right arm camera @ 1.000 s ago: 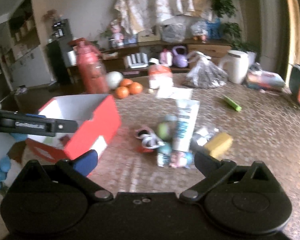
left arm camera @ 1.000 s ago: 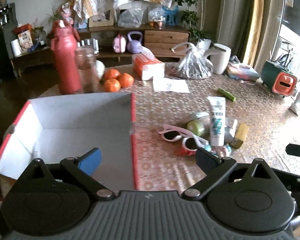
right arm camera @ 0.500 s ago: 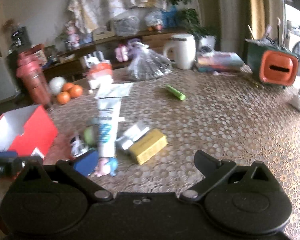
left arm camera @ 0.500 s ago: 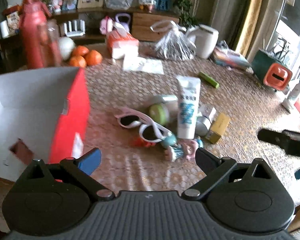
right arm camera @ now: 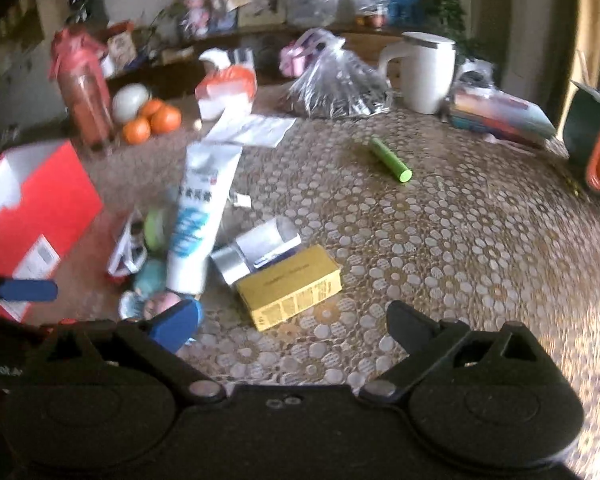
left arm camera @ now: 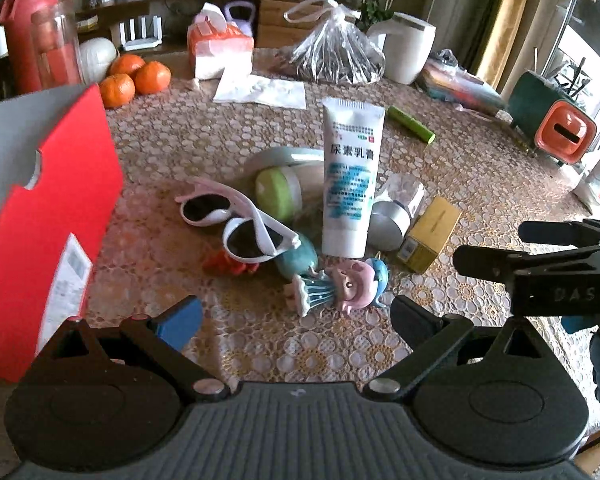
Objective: Organize rigid objects
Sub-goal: 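Grasp the pink-haired doll figurine with the left gripper while the right gripper grasps the yellow box, then carry the doll in the left gripper into the shoebox while the right gripper carries the yellow box there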
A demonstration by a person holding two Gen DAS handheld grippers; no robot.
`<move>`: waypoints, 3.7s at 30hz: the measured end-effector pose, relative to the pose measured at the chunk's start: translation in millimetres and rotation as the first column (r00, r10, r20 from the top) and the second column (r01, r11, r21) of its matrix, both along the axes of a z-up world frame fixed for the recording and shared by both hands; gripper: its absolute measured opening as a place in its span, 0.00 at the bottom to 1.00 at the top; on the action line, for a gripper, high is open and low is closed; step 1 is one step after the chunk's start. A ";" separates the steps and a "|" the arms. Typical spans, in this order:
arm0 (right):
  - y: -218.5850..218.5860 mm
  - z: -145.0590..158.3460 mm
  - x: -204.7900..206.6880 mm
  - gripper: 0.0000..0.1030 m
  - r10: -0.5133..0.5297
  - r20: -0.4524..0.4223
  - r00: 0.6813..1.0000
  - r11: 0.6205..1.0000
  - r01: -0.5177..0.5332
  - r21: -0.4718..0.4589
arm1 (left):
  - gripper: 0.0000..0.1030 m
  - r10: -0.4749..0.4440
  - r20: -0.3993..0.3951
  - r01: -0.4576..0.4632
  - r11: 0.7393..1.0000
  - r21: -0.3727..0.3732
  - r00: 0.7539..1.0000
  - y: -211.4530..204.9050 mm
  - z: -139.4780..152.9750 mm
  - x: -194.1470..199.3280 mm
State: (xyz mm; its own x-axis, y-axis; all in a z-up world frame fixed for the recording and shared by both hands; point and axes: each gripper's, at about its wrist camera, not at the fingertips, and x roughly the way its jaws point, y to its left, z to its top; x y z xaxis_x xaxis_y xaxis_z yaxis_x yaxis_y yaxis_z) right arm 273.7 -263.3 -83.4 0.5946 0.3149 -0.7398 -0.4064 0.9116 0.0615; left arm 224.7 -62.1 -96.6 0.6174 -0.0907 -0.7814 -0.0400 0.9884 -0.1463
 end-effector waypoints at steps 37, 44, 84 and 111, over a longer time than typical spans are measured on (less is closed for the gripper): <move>11.6 -39.0 30.6 0.69 0.149 -0.007 0.989 0.988 -0.150 -0.041 | 0.62 -0.027 0.019 0.027 1.000 -0.007 0.999 -21.3 -26.6 19.4; 6.0 -32.1 9.9 0.69 0.070 -0.001 0.998 0.998 -0.070 -0.008 | 0.61 -0.032 0.029 0.032 0.999 -0.010 0.999 -16.4 -21.4 9.5; 122.3 98.1 -114.0 0.69 0.174 0.150 0.973 0.983 -0.181 0.034 | 0.61 0.062 0.190 -0.051 0.996 -0.067 0.980 119.4 95.5 -99.3; 270.7 105.0 -106.8 0.69 0.329 0.136 0.935 0.943 -0.333 0.011 | 0.61 0.269 0.211 -0.267 0.963 -0.039 0.940 271.6 112.2 -110.0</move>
